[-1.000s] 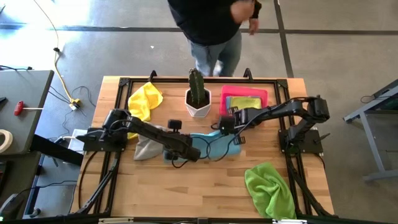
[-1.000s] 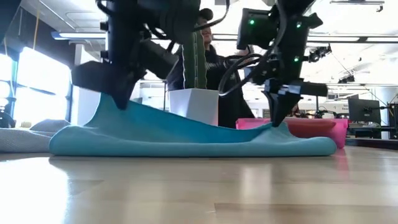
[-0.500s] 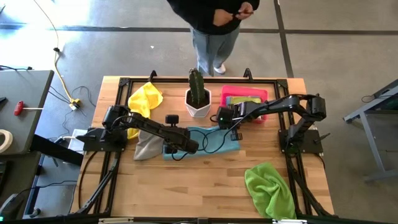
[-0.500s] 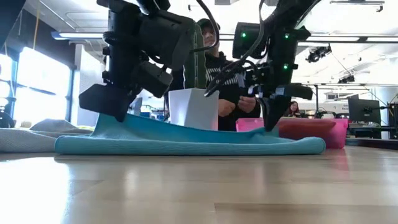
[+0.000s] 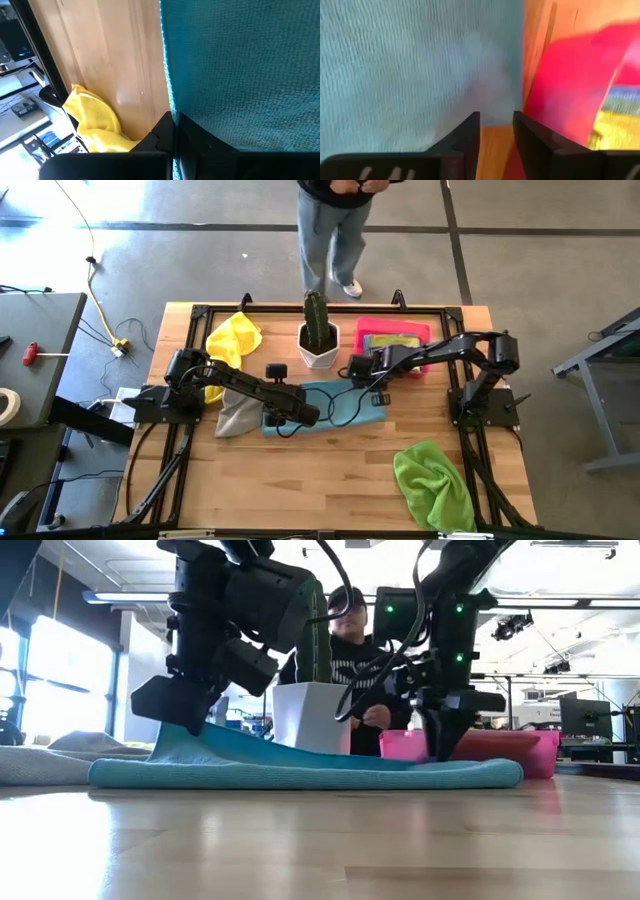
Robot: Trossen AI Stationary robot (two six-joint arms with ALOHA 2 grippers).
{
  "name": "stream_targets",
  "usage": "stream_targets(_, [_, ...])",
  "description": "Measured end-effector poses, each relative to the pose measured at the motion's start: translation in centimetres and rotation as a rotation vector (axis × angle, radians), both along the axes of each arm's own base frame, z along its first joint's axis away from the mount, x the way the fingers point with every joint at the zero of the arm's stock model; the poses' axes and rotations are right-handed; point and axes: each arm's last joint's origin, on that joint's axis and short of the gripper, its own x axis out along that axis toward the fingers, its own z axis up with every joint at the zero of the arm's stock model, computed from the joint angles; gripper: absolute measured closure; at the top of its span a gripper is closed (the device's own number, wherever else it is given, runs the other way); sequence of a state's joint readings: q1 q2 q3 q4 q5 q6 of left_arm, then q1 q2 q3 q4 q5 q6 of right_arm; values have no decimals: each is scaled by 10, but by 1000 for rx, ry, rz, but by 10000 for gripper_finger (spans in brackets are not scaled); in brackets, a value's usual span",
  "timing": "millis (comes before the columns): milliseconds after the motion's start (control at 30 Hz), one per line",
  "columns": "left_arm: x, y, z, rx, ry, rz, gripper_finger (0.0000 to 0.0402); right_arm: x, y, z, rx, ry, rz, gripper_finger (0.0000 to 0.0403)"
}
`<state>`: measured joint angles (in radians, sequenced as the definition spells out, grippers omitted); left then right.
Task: Fold microfiber towels
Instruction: Put the blue towel into the pink laundry bin
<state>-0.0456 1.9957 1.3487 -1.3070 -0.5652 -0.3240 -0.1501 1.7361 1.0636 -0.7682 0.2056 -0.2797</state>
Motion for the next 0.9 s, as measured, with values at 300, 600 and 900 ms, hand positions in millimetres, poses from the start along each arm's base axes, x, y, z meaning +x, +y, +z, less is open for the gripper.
stream_targets(300, [-7,2,4,61,83,-25,401,-4,22,8,34,-11,-53,286])
stream_targets(600, [-3,-2,1,14,55,-34,371,2,55,-4,55,-142,-43,283])
stream_targets(900, [-5,-14,-2,-225,63,52,293,-3,63,-13,66,-151,-76,283])
